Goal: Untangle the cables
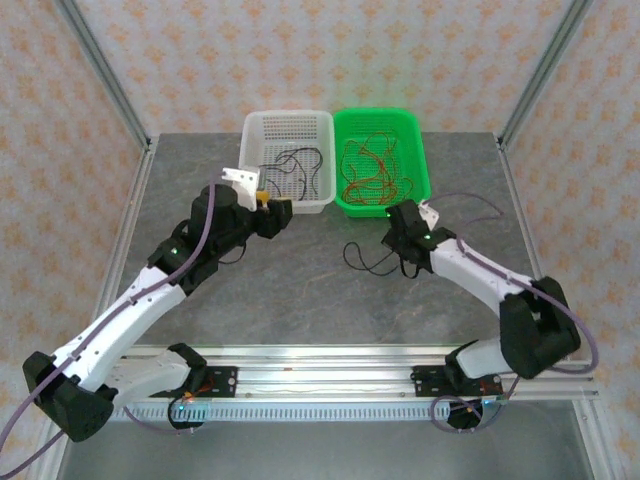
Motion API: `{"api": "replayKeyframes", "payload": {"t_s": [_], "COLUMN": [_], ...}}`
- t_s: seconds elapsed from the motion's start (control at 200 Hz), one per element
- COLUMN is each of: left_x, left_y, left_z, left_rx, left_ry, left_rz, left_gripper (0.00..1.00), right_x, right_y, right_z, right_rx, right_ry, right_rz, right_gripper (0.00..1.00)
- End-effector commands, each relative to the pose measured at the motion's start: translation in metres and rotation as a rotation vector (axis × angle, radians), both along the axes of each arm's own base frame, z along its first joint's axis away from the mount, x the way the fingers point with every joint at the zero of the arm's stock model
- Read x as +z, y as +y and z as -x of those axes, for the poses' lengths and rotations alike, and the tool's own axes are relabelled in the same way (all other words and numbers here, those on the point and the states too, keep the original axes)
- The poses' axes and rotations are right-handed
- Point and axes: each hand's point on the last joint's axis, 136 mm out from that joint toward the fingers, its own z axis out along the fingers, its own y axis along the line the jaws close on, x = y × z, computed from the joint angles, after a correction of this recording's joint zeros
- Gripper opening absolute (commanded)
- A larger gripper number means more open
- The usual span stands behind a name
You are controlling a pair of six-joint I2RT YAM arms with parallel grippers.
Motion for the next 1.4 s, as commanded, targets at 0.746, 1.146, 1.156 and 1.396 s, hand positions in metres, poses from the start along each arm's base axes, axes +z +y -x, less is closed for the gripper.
{"api": "replayKeyframes", "payload": {"t_s": [0.746, 1.146, 1.156, 1.396], "left_x": [-0.008, 0.004, 0.004, 0.001], "left_y": [0.000, 0.025, 0.025, 0.032], "left_z": [0.026, 0.027, 0.027, 0.031], "left_rx": [-0.015, 0.096, 0.098, 0.115], "left_ry": [-0.093, -0.138, -0.138, -0.139], "left_rz": [0.113, 0.115, 0.118, 0.180], "left_gripper": [0.58, 0.99, 0.99, 0.99], "right_x": [0.235, 0.363, 0.364, 0.387], "right_y": [0.073, 0.128, 0.130, 0.166], "right_z": [0.029, 0.023, 0.022, -0.010], "right_rx": [0.749, 1.046, 1.050, 1.177], "right_ry": [-0.651, -1.042, -1.047, -1.178], "right_rz": [-0.046, -0.066, -0.066, -0.057], "right_gripper": [0.00, 0.00, 0.00, 0.00]}}
